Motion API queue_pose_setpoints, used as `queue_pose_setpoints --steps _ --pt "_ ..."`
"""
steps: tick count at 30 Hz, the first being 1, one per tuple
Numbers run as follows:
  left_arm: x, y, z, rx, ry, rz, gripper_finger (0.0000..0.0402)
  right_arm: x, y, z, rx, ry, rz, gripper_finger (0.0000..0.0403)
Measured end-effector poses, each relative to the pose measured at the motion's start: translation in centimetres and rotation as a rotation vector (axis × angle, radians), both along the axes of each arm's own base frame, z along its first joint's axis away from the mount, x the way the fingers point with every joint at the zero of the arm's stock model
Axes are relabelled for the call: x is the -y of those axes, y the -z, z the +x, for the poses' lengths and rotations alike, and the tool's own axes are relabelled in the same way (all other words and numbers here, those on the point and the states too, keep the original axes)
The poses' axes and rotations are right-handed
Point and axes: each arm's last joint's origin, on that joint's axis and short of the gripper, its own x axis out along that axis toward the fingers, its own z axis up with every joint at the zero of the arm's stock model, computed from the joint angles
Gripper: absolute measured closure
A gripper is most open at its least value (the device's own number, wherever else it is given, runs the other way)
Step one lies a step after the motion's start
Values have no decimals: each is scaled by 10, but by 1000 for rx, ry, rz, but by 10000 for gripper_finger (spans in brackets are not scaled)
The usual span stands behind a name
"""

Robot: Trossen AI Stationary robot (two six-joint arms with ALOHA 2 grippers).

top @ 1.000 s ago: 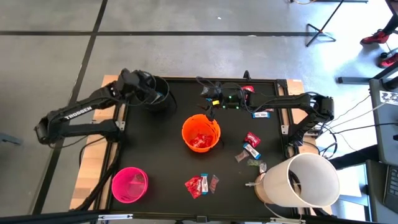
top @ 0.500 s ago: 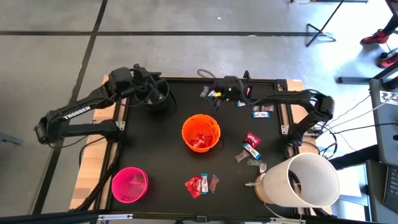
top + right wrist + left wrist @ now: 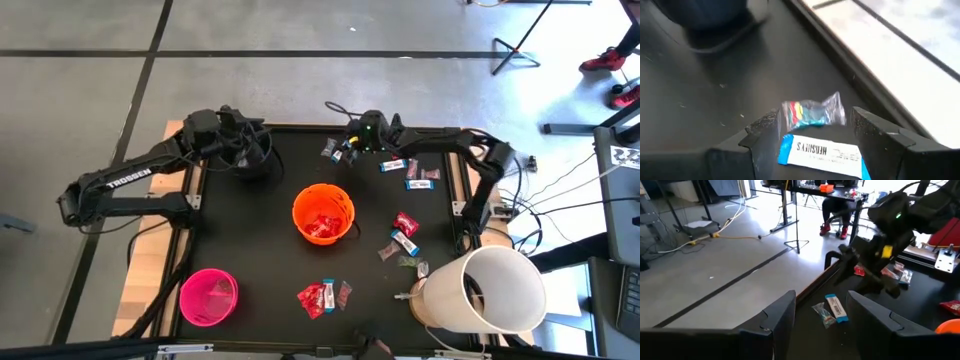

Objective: Sort candy
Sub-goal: Put the transparent candy into the pink bucket

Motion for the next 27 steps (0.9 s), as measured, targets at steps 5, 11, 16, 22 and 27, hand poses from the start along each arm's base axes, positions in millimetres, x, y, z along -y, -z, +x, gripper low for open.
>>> queue_pose_setpoints --steps 5,11,16,22,27 --pt "-6 6 11 10 2 -23 233 3 19 5 -9 10 26 164" --pt "-9 12 25 14 29 -21 233 5 21 8 16 30 5 164" --pt "-7 13 34 11 83 19 233 5 20 8 26 44 20 164" --pt "-4 12 36 -10 115 64 233 5 21 8 32 61 45 164" --pt "-1 12 38 -52 144 121 233 6 18 10 20 61 105 164"
